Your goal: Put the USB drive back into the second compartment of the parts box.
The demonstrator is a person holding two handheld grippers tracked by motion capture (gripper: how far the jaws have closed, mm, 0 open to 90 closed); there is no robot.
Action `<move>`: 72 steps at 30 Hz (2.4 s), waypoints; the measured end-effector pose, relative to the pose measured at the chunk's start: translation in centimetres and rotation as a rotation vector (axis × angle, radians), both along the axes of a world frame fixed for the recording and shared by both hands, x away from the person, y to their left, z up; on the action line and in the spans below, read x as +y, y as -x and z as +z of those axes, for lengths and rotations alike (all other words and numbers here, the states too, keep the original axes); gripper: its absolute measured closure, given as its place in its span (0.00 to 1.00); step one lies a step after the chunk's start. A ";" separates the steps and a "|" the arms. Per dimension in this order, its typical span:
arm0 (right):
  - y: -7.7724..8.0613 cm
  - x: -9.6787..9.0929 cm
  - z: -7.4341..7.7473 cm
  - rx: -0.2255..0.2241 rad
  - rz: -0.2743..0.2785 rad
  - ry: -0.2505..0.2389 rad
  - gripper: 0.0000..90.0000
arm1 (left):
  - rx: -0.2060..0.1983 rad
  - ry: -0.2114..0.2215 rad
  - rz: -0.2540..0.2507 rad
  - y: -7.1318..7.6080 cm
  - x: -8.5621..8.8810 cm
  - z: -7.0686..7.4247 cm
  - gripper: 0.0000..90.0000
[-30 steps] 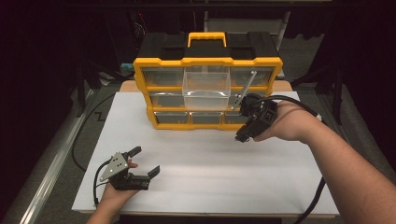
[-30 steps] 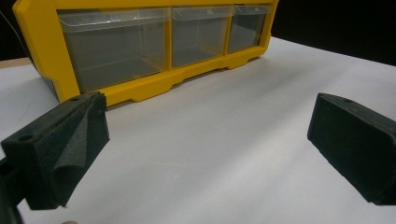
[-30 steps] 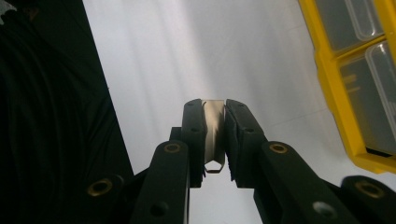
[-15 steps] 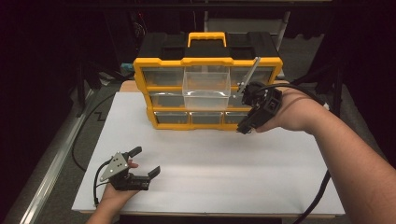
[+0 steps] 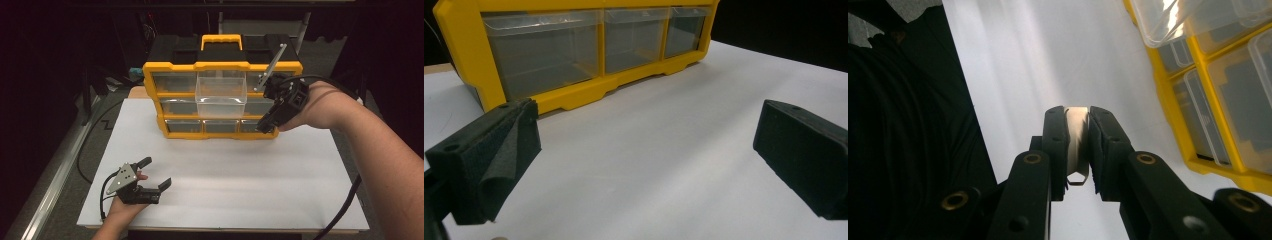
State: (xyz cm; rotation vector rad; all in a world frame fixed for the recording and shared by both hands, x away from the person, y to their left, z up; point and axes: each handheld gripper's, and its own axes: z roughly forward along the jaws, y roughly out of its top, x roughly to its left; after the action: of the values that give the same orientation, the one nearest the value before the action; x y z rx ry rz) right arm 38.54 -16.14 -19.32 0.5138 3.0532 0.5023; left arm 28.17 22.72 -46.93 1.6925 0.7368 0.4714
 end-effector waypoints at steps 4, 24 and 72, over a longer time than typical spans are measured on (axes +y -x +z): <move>-0.1 0.0 0.6 -0.008 -0.003 0.002 0.89 | 0.000 0.001 0.001 0.0 0.0 0.0 0.00; -0.6 0.4 4.1 -0.062 -0.029 0.001 0.89 | -0.004 0.001 0.000 0.0 0.1 0.0 0.00; -4.9 6.5 6.0 -0.110 -0.003 0.041 0.89 | -0.020 -0.021 -0.009 0.1 0.1 0.1 0.00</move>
State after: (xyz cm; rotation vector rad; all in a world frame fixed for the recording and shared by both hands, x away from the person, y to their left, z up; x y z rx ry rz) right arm 43.45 -9.61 -13.31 0.4730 2.9506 0.4515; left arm 28.06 22.86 -46.81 1.7075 0.7115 0.4904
